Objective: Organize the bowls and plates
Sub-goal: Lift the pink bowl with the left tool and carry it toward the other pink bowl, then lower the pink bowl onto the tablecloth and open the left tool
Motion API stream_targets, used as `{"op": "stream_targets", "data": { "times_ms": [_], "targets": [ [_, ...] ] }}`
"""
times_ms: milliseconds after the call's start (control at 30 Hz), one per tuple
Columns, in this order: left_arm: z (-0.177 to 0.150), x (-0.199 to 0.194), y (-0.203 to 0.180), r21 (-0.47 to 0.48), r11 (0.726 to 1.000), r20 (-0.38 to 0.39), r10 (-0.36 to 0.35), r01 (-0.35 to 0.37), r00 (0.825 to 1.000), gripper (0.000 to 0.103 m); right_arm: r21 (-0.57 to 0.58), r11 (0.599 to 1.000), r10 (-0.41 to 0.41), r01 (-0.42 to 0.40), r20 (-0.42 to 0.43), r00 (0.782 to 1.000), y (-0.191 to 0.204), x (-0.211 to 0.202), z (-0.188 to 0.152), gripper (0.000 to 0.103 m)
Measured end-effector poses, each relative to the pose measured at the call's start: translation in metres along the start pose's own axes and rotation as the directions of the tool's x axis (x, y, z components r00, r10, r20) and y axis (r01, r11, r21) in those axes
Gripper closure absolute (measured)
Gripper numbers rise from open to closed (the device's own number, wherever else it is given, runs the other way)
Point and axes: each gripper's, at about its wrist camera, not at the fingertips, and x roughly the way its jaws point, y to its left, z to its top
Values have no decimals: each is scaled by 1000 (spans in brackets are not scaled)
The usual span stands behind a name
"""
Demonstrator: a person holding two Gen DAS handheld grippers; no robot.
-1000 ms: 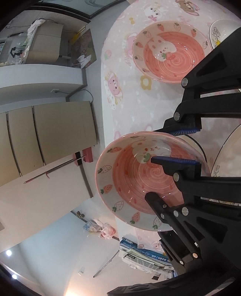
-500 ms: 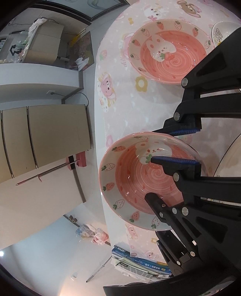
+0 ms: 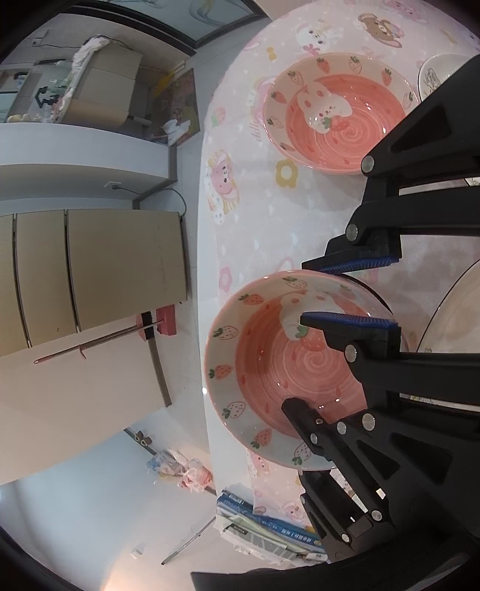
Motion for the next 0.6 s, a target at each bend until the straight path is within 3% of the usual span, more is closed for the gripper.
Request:
{"op": "stream_targets", "data": {
  "times_ms": [267, 600],
  "targets": [
    [-4, 13, 4, 6, 999, -35, 36, -36, 999, 93, -15, 1000, -24, 24, -14, 1000, 2, 7, -2, 80],
    [-5, 11, 2, 27, 997, -13, 71, -71, 997, 93, -12, 1000, 5, -5, -17, 1000, -2, 5, 0, 80]
  ]
}}
